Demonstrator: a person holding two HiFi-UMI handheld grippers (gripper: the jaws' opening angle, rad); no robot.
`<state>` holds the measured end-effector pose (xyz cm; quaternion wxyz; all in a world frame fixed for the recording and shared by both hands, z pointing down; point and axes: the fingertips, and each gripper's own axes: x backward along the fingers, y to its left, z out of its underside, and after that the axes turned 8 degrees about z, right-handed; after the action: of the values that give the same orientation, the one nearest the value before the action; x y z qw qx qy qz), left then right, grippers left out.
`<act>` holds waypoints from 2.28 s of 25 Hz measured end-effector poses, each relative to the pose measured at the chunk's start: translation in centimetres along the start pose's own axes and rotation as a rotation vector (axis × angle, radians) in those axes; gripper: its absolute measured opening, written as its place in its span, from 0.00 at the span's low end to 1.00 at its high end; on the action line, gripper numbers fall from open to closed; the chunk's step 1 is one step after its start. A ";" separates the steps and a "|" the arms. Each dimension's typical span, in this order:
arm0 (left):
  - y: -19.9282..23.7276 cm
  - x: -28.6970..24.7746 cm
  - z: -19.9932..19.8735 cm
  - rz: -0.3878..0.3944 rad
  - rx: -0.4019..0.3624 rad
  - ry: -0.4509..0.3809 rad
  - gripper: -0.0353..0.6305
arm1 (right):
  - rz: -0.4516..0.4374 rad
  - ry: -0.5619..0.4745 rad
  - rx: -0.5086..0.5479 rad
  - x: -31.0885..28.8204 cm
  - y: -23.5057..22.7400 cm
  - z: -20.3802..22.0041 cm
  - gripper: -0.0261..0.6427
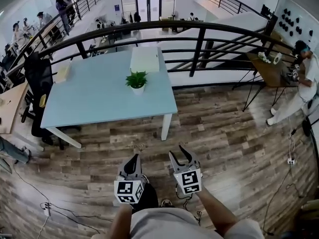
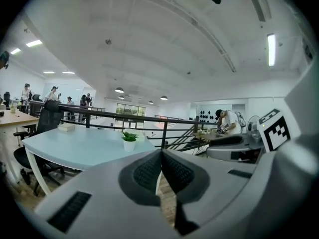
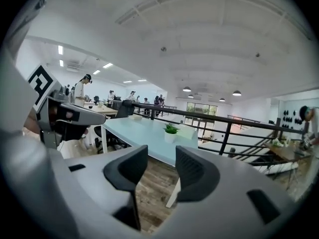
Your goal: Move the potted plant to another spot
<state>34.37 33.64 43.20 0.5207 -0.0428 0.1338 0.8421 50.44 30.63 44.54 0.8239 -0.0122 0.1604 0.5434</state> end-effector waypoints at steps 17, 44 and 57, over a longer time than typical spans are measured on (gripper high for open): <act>15.1 -11.1 -5.7 0.101 0.014 0.014 0.07 | -0.076 0.015 -0.001 -18.0 3.0 -5.9 0.47; 28.2 -29.4 1.2 -0.224 0.176 0.264 0.07 | -0.465 0.124 0.021 -42.6 -4.5 0.9 0.62; 31.1 -30.8 6.1 -0.293 0.263 0.312 0.07 | -0.490 0.182 0.005 -48.4 -2.8 5.0 0.65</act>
<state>21.16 -4.50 61.20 0.6113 -0.1230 0.3135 0.7162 36.90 -12.67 62.23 0.9132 -0.0974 0.2274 0.3239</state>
